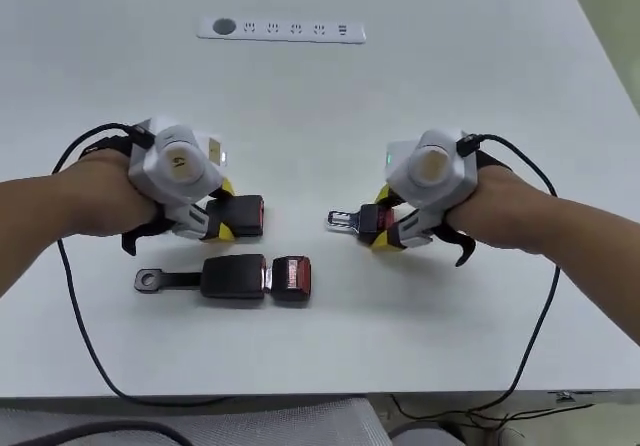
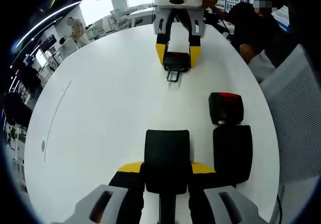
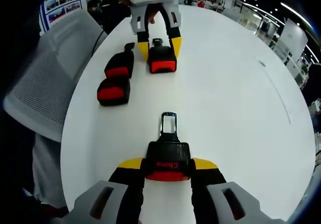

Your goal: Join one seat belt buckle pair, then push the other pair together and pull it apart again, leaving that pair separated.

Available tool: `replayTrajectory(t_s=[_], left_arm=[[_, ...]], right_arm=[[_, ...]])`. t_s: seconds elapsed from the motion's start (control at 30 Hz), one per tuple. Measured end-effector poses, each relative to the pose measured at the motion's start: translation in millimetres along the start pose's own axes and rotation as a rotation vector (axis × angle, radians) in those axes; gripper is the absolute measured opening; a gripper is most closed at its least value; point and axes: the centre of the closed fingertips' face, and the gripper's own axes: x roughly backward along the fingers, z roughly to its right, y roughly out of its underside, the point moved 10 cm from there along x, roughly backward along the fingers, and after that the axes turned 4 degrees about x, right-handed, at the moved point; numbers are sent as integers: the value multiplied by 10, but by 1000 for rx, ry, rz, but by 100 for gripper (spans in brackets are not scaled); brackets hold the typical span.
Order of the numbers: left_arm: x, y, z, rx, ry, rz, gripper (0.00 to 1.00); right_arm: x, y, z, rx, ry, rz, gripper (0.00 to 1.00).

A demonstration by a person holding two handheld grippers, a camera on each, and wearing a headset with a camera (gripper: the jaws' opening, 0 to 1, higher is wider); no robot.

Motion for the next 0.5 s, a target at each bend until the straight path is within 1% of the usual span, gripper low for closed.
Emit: replayTrajectory(t_s=[0.13,0.2,0.27,0.33,0.37,0.4,0.47,0.5], left_arm=[[20,-36,29,15,0,-8,34],[30,-49,46,13,-4,-10,34],[37,-52,54,11,-13,-9,35],[61,-50,60,27,-38,-12,39],[76,-33,59,24,-44,-12,41],[108,-22,67,32,-50,4,41],[144,-8,79,38,-58,10,44],[183,0,90,41,-70,14,45]], right_arm=[[15,-22,17,22,21,-19,36],[14,-45,9,36,28,-32,37],[17,-64,1,42,45,-36,41],[46,-88,6,41,66,-17,40],[61,-106,9,27,84,-2,41],[96,-136,-13,13,90,14,42],[123,-162,-41,0,98,30,43],[143,-184,-73,-10,105,45,43]])
